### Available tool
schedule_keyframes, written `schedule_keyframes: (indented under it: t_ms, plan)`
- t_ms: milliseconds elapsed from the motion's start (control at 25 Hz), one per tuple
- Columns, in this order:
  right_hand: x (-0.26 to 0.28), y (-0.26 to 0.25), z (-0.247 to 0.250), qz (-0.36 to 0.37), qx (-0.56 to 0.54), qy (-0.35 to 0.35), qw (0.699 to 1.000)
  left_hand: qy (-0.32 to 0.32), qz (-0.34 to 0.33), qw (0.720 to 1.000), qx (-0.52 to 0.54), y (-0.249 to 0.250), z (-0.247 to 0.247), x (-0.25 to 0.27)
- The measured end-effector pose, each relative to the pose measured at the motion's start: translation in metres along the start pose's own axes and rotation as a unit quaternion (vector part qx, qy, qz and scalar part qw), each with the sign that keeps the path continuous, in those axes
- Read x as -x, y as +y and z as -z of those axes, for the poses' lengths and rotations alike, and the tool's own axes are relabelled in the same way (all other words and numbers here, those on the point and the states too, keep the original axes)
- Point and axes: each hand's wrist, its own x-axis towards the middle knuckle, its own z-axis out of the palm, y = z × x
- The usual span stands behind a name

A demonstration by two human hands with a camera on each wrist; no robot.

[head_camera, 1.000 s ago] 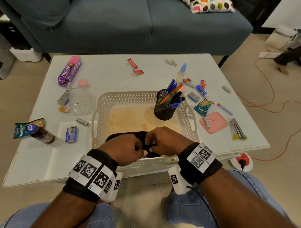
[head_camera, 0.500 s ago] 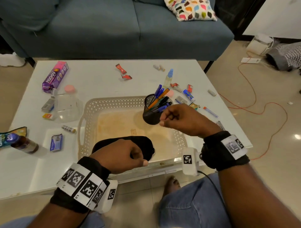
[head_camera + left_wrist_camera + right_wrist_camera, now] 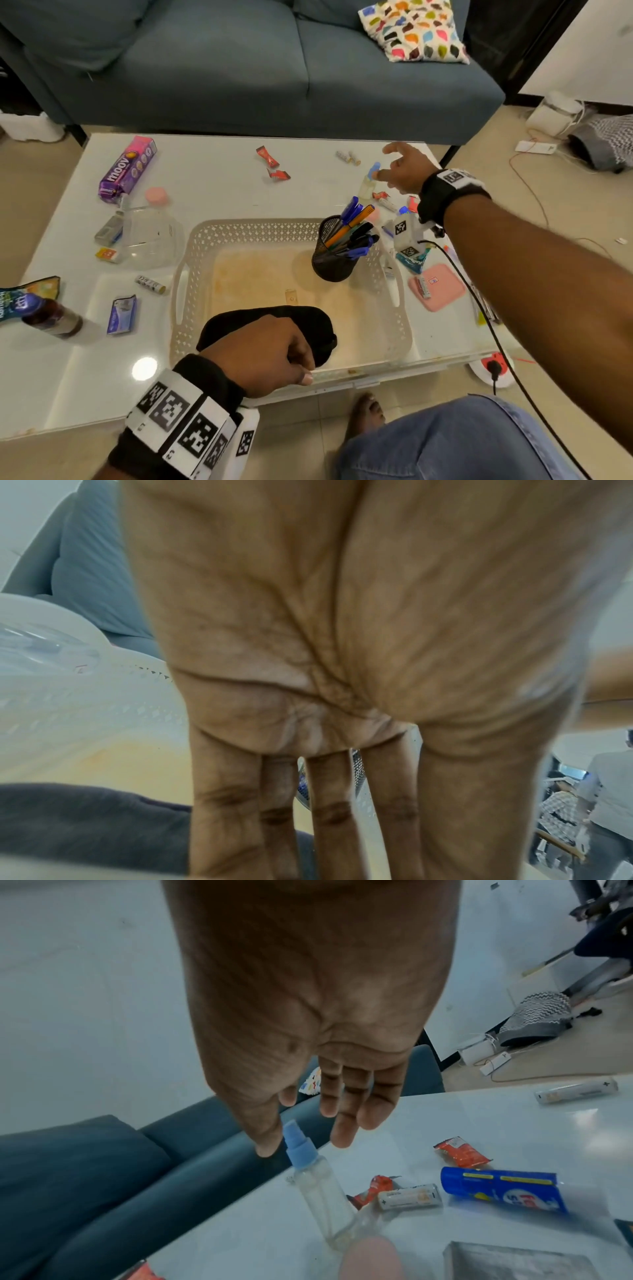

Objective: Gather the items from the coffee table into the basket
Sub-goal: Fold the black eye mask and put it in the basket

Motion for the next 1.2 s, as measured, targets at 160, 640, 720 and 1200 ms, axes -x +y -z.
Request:
schedule_keyframes:
  t_ms: [160,640,720,1200]
  plan:
    - [-0.029,0.003,-0.015,0.012,0.08,-0.004,0.997,0.005,-0.003,1.0,0.007,-0.002,-0.002,0.0]
    - [0.038,-0.02,0.029,0.154,-0.012,0.196,0.968,-0.005,0.011,1.0,0.006,0.001,0.001,0.002]
    - [0.08,-0.033,0.05,0.182,-0.057,0.236,0.953,-0.008,0.015,1.0,0.007,0.003,0.002,0.003]
    - [0.222,-0.001,-0.009,0.074,0.038,0.084,0.993,-0.015,0.02,1.0,0.009,0.002,0.001,0.002]
